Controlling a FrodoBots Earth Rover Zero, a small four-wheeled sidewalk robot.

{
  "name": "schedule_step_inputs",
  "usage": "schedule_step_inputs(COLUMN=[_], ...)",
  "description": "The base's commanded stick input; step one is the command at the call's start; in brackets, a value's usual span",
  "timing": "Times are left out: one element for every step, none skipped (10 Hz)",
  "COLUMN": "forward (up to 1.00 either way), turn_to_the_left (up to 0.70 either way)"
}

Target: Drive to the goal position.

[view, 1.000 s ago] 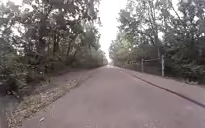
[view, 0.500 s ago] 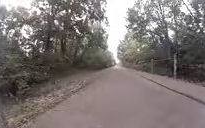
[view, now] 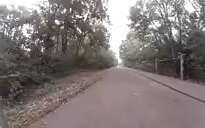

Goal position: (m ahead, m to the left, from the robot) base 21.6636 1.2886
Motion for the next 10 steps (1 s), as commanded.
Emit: schedule_step_inputs(forward=[0.70,0.70,0.70,0.70,0.70,0.70,0.70,0.70,0.70,0.70], turn_to_the_left=[-0.05,-0.18,-0.34,-0.35,-0.35,-0.35,-0.35,-0.26,0.00,0.00])
